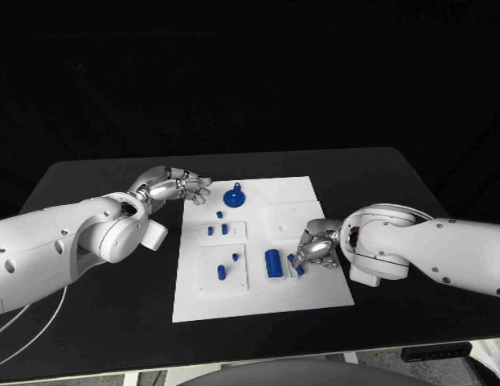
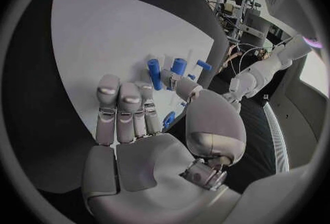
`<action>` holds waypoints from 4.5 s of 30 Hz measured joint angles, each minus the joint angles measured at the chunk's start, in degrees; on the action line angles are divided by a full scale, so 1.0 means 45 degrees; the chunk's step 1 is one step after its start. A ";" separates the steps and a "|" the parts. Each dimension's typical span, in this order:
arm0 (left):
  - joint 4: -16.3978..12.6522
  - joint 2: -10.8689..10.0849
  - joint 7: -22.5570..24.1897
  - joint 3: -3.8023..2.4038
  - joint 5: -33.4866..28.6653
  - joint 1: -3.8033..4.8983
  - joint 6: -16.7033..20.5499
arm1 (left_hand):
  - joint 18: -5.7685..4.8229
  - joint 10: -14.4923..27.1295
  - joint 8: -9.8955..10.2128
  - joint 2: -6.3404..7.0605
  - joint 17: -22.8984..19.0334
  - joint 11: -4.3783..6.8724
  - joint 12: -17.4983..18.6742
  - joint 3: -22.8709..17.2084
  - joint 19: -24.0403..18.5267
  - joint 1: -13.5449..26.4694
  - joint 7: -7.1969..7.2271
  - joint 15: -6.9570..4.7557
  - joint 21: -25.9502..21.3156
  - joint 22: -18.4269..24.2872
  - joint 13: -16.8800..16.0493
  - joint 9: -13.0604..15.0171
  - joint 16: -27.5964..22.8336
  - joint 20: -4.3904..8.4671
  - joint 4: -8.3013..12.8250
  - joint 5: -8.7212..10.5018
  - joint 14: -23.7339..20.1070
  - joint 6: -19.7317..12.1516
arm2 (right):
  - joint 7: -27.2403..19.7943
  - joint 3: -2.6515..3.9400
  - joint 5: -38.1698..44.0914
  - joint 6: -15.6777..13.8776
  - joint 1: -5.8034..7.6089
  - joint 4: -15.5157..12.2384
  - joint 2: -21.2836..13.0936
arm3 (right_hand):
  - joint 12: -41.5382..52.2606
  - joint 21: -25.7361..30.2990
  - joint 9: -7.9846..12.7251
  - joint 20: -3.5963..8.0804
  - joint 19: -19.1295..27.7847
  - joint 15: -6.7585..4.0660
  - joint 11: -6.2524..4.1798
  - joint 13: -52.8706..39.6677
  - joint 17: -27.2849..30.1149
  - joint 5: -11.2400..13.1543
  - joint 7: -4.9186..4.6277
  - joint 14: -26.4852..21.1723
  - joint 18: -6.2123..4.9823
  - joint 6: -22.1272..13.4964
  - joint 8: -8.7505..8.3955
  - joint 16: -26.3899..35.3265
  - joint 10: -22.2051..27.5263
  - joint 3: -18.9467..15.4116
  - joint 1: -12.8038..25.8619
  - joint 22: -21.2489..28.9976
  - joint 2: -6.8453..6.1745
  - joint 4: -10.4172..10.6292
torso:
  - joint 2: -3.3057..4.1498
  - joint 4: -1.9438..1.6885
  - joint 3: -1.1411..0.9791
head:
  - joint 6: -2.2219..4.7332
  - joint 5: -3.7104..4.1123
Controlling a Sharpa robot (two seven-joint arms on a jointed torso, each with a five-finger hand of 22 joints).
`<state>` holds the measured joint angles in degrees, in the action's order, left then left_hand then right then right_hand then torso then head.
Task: Assemble the parts on the task board
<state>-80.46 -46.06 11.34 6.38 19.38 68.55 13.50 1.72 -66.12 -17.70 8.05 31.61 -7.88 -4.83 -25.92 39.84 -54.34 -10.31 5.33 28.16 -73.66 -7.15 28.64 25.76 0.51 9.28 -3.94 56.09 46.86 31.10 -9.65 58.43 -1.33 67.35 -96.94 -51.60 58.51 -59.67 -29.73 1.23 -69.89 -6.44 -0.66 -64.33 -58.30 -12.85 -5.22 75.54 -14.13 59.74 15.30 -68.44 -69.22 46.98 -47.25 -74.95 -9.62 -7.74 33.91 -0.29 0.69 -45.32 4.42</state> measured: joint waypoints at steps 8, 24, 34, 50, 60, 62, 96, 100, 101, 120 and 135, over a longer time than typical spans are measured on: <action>-0.0007 -0.0006 -0.0023 0.0000 0.0008 0.0000 -0.0011 | -0.0001 0.0000 0.0000 -0.0040 0.0013 0.0000 0.0000 0.0035 0.0000 0.0040 0.0000 0.0000 0.0000 0.0001 0.0000 0.0000 0.0000 0.0000 0.0035 0.0000 0.0000 0.0000 | -0.0003 -0.0005 -0.0034 0.0024 0.0000 0.0017 0.0013 | 0.0000 0.0000 0.0055 0.0047 -0.0048 0.0000 0.0000 0.0012 0.0000 0.1884 0.0020 0.0000 0.0001 0.0020 0.0000 0.0000 0.0000 0.0220 0.0367 0.0001 -0.0497 0.0930 | 0.0000 0.0004 -0.0002 | -0.0013 -0.0020; -0.0013 -0.0020 -0.0056 0.0000 0.0022 0.0000 -0.0020 | 0.0000 0.0000 0.0000 -0.0040 0.0025 0.0000 0.0000 0.0035 0.0000 0.0040 0.0000 0.0000 0.0000 -0.0009 0.0000 0.0001 0.0000 0.0000 0.0035 0.0000 0.0000 0.0000 | -0.0075 -0.0008 -0.0101 0.0113 -0.0002 -0.0037 -0.0028 | 0.0049 0.0000 0.0055 0.0071 -0.0074 0.0002 -0.0013 0.0011 -0.0017 0.2177 0.0044 0.0001 0.0000 0.0043 0.0051 0.0000 0.0019 0.0049 0.0708 0.0003 -0.0982 0.1546 | -0.0002 0.0009 -0.0004 | -0.0035 -0.0039; -0.0013 -0.0026 -0.0068 0.0000 0.0030 0.0000 -0.0021 | -0.0001 0.0000 0.0000 -0.0039 0.0038 0.0000 0.0000 0.0035 0.0000 0.0040 0.0000 0.0000 0.0000 -0.0019 0.0001 -0.0010 0.0001 0.0000 0.0035 0.0000 0.0000 0.0000 | -0.0110 -0.0010 -0.0116 0.0156 -0.0003 -0.0130 -0.0118 | 0.0051 0.0000 0.0022 0.0143 -0.0050 -0.0032 -0.0038 0.0010 -0.0029 0.2176 0.0060 -0.0035 0.0001 0.0057 0.0101 -0.0001 0.0047 0.0049 0.0683 0.0005 -0.0957 0.1546 | -0.0004 0.0010 -0.0005 | -0.0026 -0.0071; -0.0005 -0.0026 -0.0089 0.0001 0.0043 0.0000 -0.0022 | 0.0000 0.0000 0.0000 -0.0039 0.0063 0.0000 0.0000 0.0035 0.0000 0.0039 0.0000 0.0000 -0.0041 -0.0030 -0.0010 -0.0009 -0.0049 0.0000 0.0035 0.0000 0.0000 0.0000 | -0.0158 -0.0011 -0.0122 0.0237 -0.0003 -0.0256 -0.0212 | 0.0050 -0.0001 -0.0001 0.0139 -0.0047 -0.0029 -0.0084 0.0009 -0.0028 0.2175 0.0092 -0.0032 0.0001 0.0090 0.0101 -0.0001 0.0001 0.0014 0.0640 0.0007 -0.0913 0.1581 | -0.0004 0.0013 -0.0007 | -0.0042 -0.0084; -0.0001 -0.0032 -0.0099 0.0001 0.0052 0.0000 -0.0023 | -0.0001 0.0000 0.0000 -0.0038 0.0074 0.0000 0.0000 0.0035 0.0000 0.0038 0.0000 0.0000 -0.0050 -0.0030 -0.0009 -0.0008 -0.0049 0.0000 0.0035 0.0000 0.0000 0.0000 | -0.0210 -0.0010 -0.0127 0.0325 -0.0003 -0.0317 -0.0269 | 0.0050 0.0000 0.0000 0.0136 -0.0046 -0.0026 -0.0083 0.0009 -0.0027 0.2175 0.0099 -0.0030 0.0001 0.0097 0.0147 -0.0001 0.0002 0.0014 0.0589 0.0007 -0.0862 0.1581 | -0.0002 0.0011 -0.0007 | -0.0070 -0.0088; 0.0000 -0.0032 -0.0101 0.0001 0.0053 0.0000 -0.0023 | 0.0000 0.0000 -0.0041 -0.0038 0.0074 0.0000 0.0000 0.0035 0.0000 0.0038 0.0000 0.0000 -0.0050 -0.0029 -0.0009 -0.0008 -0.0049 0.0000 0.0035 0.0000 0.0000 0.0000 | -0.0220 -0.0010 -0.0127 0.0334 -0.0003 -0.0316 -0.0273 | 0.0050 -0.0001 0.0000 0.0136 -0.0046 -0.0026 -0.0083 0.0008 -0.0028 0.2175 0.0102 -0.0029 0.0001 0.0100 0.0147 -0.0001 0.0003 0.0014 0.0587 0.0008 -0.0860 0.1581 | -0.0002 0.0007 -0.0006 | -0.0079 -0.0090; 0.0822 0.0079 0.0687 -0.0012 -0.0846 0.0032 0.0399 | 0.0000 -0.0190 -0.0165 -0.0313 0.0319 0.0129 -0.0013 0.0009 0.0096 -0.0239 0.0096 -0.0092 -0.0099 -0.0139 -0.0074 -0.0032 -0.0156 0.0002 0.0346 -0.0051 0.0275 0.0096 | -0.5076 0.0772 -0.1779 -0.1100 0.0816 0.2906 0.0322 | 0.0097 0.0249 -0.0109 0.0293 0.0350 0.0050 0.0141 0.0005 -0.0053 0.0241 0.0016 -0.0294 0.0009 -0.0587 -0.0003 0.0203 0.0429 -0.2273 -0.0495 0.0006 -0.0061 -0.0249 | -0.0045 0.0013 0.0011 | 0.0712 -0.0206; 0.1334 0.0230 0.0922 -0.0009 -0.1417 0.0238 0.0486 | -0.0001 -0.0305 -0.0171 -0.0427 0.0373 0.0212 -0.0059 0.0010 0.0141 -0.0353 0.0137 -0.0092 -0.0157 -0.0168 -0.0101 -0.0050 -0.0237 0.0046 0.0517 -0.0051 0.0275 0.0138 | -0.6533 0.0975 -0.2961 -0.1602 0.0853 0.4634 0.1267 | -0.0461 0.1013 -0.0125 0.0117 0.1191 0.0200 0.0278 0.0241 0.0318 -0.0702 -0.0377 -0.1115 0.0202 -0.1206 -0.0152 0.1021 0.1249 -0.3015 -0.0523 0.0097 0.0435 -0.0992 | -0.0060 0.0020 0.0029 | 0.1158 -0.0261; 0.1478 0.0280 0.0974 -0.0009 -0.1559 0.0309 0.0496 | -0.0002 -0.0368 -0.0171 -0.0423 0.0381 0.0230 -0.0087 0.0012 0.0140 -0.0350 0.0137 -0.0092 -0.0156 -0.0168 -0.0101 -0.0050 -0.0245 0.0046 0.0517 -0.0098 0.0275 0.0138 | -0.6801 0.1017 -0.3221 -0.1696 0.0851 0.5081 0.1518 | -0.0635 0.1218 -0.0125 0.0049 0.1401 0.0251 0.0311 0.0353 0.0451 -0.0819 -0.0436 -0.1291 0.0205 -0.1312 -0.0153 0.1264 0.1449 -0.3132 -0.0532 0.0185 0.0464 -0.1109 | -0.0067 0.0021 0.0037 | 0.1263 -0.0276; 0.4256 0.1730 0.1793 -0.0046 -0.3519 0.0852 0.0081 | -0.0287 0.2361 0.0631 -0.0130 -0.0526 0.0196 0.0216 0.0245 -0.2197 0.0102 0.0647 0.0708 -0.1889 -0.0137 0.0747 -0.0606 -0.2727 -0.0863 0.0587 0.0077 -0.2886 -0.1427 | -0.9758 0.2355 -0.8393 -0.1811 0.0013 0.9819 0.3998 | -0.9342 0.8752 0.0012 -0.2642 0.7969 0.3251 0.2236 0.9614 0.6072 -0.1188 -0.1013 -0.6121 0.0878 -0.2724 -0.0373 1.0271 0.4306 -0.4170 -0.0218 0.4347 0.1323 -0.1925 | -0.0283 -0.0054 0.0183 | 0.2545 -0.0723; 0.4041 0.1714 0.1948 -0.0158 -0.3816 0.0599 0.0108 | -0.0285 1.0824 0.2857 -0.1245 -0.4945 0.1268 0.0798 0.3959 -0.6812 0.8249 0.1795 -0.0565 -0.4924 0.4071 0.1309 -0.4481 -0.4798 -0.0410 -0.1283 0.0620 -0.9451 -0.7547 | -1.0021 0.2414 -0.8920 -0.1861 -0.0317 0.9536 0.3932 | -1.2202 1.1995 0.4561 -0.1123 1.3189 0.2045 0.0832 1.3357 1.1022 0.1624 0.0464 -1.3312 0.2391 -0.9929 -0.2392 1.3817 1.1559 -0.8571 0.7016 1.2812 0.1990 0.0559 | -0.0415 -0.0032 0.0037 | 0.2583 -0.0936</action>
<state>-62.28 -38.35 20.11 5.67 2.21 71.25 13.99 0.43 -17.41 -4.85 2.45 9.36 -2.17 -1.24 -8.10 9.18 -17.22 -2.24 2.79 6.00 -55.34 -1.26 8.48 4.17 -1.34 3.50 -1.14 13.56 12.90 -13.99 1.22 18.29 -9.71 65.92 -54.03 -33.91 3.60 -5.69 -9.20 -3.82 -10.54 2.76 3.09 -4.23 -8.70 -5.54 -3.13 15.64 -3.37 15.06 4.54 -6.26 -17.20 8.41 -15.68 -17.29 -0.66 -5.22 32.04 -0.43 0.86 -33.70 0.20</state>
